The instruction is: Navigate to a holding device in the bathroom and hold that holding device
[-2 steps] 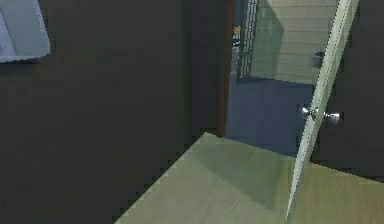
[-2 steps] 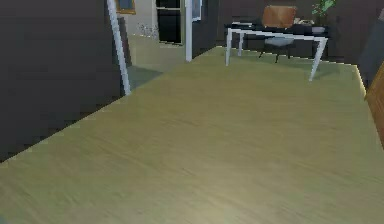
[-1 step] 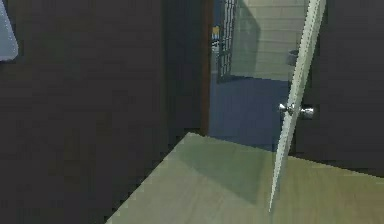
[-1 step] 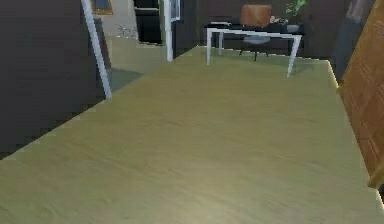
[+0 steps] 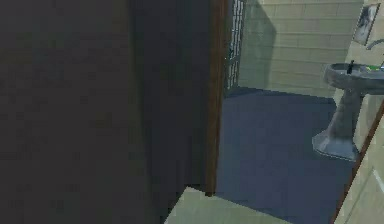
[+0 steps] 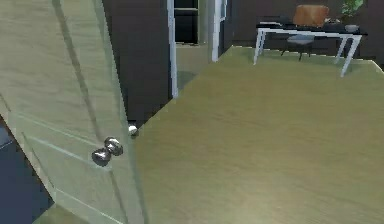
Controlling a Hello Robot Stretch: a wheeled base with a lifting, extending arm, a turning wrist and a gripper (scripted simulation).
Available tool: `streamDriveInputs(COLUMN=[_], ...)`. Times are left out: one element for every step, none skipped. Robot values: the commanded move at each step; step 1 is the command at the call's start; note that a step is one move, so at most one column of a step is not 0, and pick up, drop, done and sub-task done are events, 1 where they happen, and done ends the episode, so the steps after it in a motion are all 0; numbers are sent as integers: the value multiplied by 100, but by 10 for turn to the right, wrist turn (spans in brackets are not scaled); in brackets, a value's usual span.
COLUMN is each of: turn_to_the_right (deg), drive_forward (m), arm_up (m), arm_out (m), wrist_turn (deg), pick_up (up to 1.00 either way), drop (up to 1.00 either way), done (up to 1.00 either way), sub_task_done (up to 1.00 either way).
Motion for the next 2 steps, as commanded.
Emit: streamDriveInputs(turn_to_the_right=[90, 30], drive_forward=[0, 0], arm_up=[0, 0], arm_out=[0, 0], wrist_turn=[0, 0], pick_up=[0, 0], drop=[0, 0], done=[0, 0], sub_task_done=[0, 0])
